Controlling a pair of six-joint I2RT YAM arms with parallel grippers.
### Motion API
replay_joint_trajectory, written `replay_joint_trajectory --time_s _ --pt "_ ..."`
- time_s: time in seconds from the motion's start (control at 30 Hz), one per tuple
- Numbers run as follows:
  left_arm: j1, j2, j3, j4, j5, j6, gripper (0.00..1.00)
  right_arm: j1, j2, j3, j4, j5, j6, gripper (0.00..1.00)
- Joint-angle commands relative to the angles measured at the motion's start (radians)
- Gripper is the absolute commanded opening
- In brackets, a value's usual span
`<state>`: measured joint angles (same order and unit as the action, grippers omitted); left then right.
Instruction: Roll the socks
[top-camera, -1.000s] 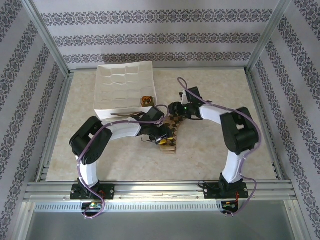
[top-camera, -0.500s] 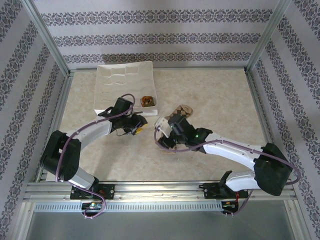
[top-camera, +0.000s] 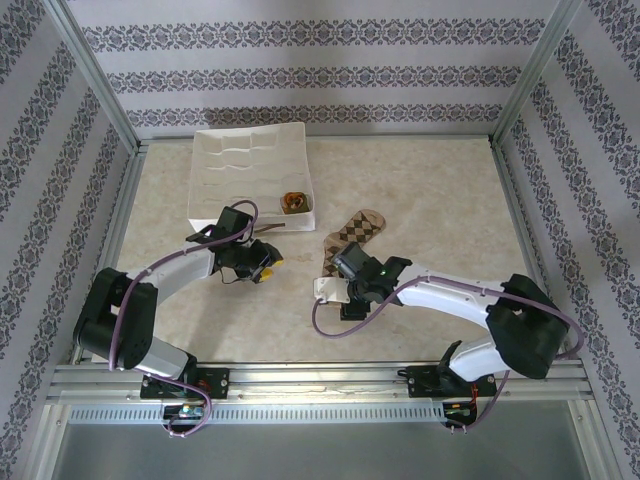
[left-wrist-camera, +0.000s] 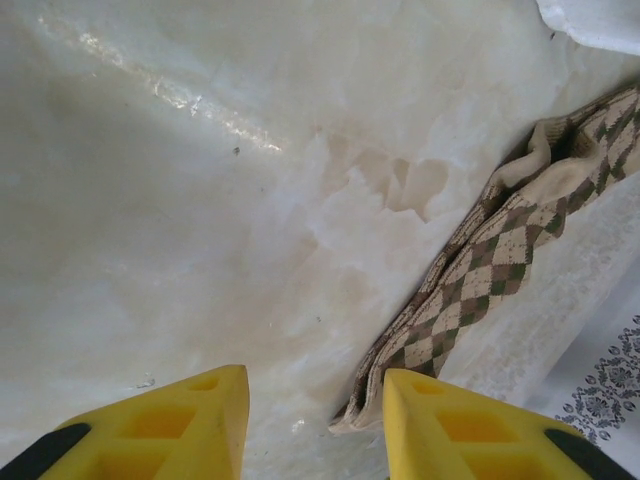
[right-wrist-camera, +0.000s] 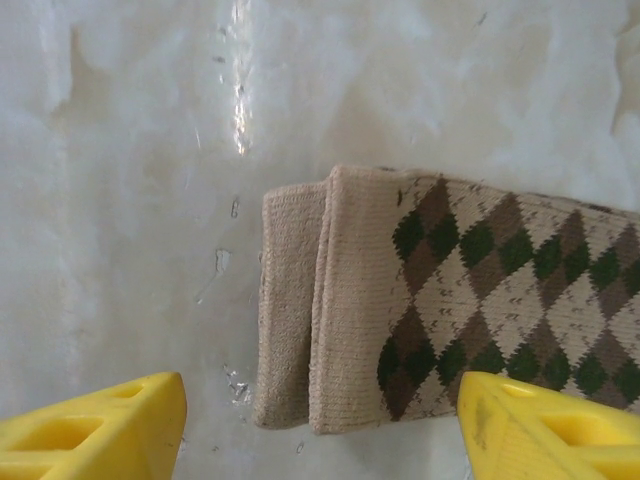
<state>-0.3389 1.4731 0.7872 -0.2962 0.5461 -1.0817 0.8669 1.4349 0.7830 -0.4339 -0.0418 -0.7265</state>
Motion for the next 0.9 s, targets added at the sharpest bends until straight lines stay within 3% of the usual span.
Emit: replay_joint_trajectory --time_s 0.0,0.2,0.3,0.47,0.57,0.67,0.87 --pt "0.004 -0.034 -0.019 0.050 0.010 -0.016 0.39 0.009 0.052 -0.009 0.034 0.047 -0.022 0.71" --pt "0.004 -0.049 -0.031 0.057 0.013 -0.024 0.39 0.033 0.183 0.038 0.073 0.140 0.051 0.66" --pt "0.004 -0.057 -0.033 0.053 0.013 -0.023 0.38 0.046 0.224 0.054 0.098 0.186 0.080 0.56" --pt "0.005 -0.077 -0.047 0.039 0.008 -0.020 0.38 0.099 0.195 0.060 0.163 0.198 0.096 0.21" --pt "0.004 -0.094 -0.051 0.011 -0.003 -0.014 0.38 0.124 0.180 0.087 0.160 0.167 0.138 0.07" --pt "0.004 -0.109 -0.058 -0.007 -0.011 -0.012 0.38 0.154 0.166 0.112 0.141 0.131 0.201 0.00" --pt "0.004 -0.126 -0.072 -0.018 -0.007 -0.020 0.38 0.159 0.133 0.100 0.157 0.002 0.400 0.00"
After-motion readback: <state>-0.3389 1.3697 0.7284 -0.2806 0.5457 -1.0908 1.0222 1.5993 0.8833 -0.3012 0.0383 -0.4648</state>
